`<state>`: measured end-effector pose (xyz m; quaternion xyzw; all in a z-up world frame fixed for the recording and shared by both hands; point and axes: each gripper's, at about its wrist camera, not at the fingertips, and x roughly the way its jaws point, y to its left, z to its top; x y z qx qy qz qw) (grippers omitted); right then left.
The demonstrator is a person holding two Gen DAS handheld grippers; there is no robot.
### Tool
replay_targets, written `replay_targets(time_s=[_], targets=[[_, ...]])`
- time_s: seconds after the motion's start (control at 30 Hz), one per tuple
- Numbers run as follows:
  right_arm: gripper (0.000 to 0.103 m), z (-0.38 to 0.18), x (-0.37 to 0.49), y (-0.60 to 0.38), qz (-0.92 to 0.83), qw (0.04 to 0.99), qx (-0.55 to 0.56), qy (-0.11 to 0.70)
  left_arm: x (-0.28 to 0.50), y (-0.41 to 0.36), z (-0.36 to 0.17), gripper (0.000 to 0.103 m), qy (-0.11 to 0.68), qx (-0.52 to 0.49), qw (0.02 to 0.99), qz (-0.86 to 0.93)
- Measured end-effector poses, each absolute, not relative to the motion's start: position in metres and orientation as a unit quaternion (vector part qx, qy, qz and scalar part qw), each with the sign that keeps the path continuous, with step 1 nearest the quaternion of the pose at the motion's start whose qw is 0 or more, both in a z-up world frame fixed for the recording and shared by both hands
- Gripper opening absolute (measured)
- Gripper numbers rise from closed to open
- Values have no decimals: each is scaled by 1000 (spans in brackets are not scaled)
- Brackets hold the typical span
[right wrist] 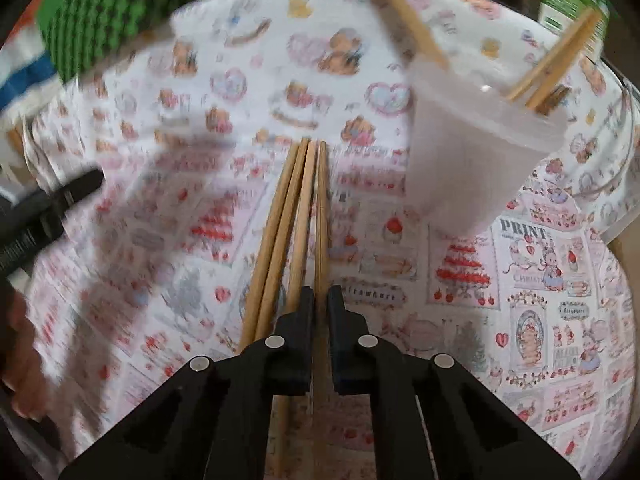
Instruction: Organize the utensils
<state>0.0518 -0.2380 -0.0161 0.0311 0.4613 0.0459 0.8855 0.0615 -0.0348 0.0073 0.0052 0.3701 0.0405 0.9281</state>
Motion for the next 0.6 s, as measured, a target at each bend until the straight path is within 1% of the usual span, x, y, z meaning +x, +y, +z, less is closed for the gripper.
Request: replay_targets(time_s=[0.2,0.3,0.37,0.47,0.5,0.53,0.57,0.6], targets=[[8,12,42,-263,66,906,111,404,61,-46,2,102,384,-3,923,-4],[8,21,38,-264,75,915,107,382,61,-53,-5,102,400,-17,916,-28],[8,21,38,-263,64,913,101,390,61,-59,-9,102,407,-26,912,-48],[8,13,41,-266,52,898,106,424,60,-71,-14,102,420,-29,903,-85],[8,9,44,-267,53,893,109,433,61,-77,-15,100,424,-30,899,-102],[8,5,46,-267,48,890,107,441,61,-83,-17,93,425,-29,898,-114],[8,2,48,-267,40,887,102,448,62,-91,-17,90,426,-25,895,-132],[8,-1,49,-267,29,884,93,457,63,-98,-18,83,429,-24,892,-144]])
